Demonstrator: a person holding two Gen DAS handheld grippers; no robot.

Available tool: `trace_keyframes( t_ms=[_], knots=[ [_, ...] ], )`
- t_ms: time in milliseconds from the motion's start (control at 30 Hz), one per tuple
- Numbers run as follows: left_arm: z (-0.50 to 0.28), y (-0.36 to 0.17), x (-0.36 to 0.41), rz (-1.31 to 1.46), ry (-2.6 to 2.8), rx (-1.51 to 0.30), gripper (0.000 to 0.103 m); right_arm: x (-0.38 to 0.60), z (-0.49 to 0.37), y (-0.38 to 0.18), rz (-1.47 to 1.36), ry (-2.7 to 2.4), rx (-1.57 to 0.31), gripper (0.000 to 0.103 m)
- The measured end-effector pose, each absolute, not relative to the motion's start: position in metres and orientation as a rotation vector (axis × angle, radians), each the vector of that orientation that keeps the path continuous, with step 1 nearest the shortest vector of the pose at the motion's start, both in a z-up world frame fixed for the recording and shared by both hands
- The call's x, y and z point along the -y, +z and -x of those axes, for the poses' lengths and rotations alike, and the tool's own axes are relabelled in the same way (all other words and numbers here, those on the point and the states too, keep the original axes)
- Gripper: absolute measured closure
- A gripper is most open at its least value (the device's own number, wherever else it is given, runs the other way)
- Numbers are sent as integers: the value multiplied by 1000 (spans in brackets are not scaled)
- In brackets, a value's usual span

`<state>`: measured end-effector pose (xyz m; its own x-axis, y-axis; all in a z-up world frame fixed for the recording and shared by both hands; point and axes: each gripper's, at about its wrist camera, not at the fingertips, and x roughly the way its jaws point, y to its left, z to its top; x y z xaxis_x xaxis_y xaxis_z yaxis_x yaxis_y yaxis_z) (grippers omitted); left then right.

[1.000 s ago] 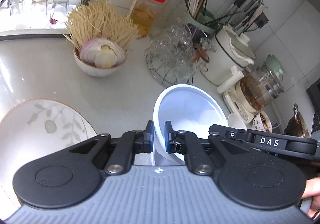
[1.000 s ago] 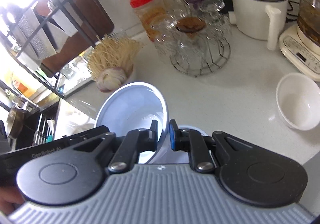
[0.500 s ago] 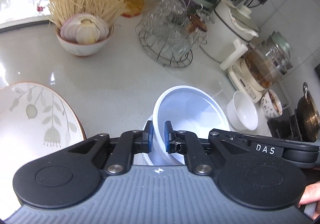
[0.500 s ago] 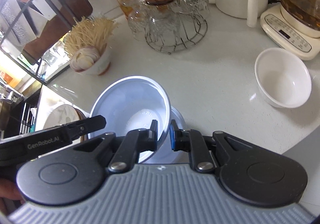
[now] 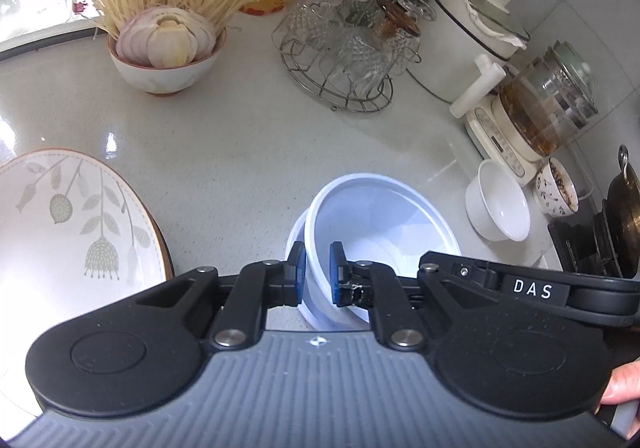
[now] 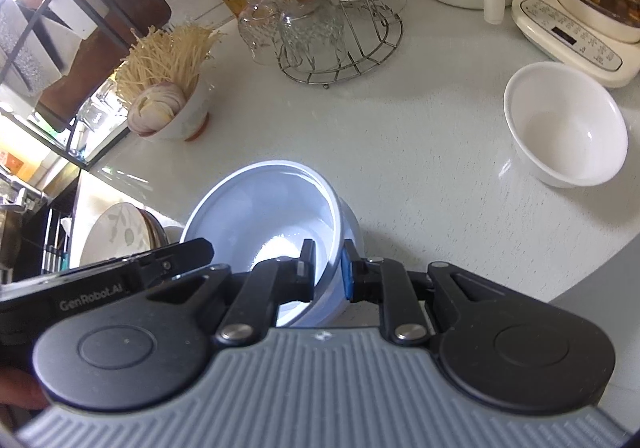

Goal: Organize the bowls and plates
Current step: 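Lower the held blue bowl into the other blue bowl with both grippers, then open both grippers and withdraw from the nested bowls, then move both grippers to the rim of the white ceramic bowl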

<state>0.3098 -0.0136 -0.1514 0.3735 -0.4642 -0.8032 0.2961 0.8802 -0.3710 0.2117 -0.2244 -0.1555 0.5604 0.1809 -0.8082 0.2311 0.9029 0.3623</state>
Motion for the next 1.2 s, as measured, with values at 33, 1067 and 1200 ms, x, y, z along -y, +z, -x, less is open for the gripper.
trace_keyframes(
  t_ms=[33,1067,1200],
  knots=[
    [-310,-151,13,173,-487,-1086,89,225,-212,-155,-463,-34,-988,83],
    [-268,-67,42,147,-503,-909,78,254,-160,-89,-348,-33,-713,52],
    [-261,-61,49,155,-507,-900,76,266,-148,-85,-338,-38,-688,52]
  ],
)
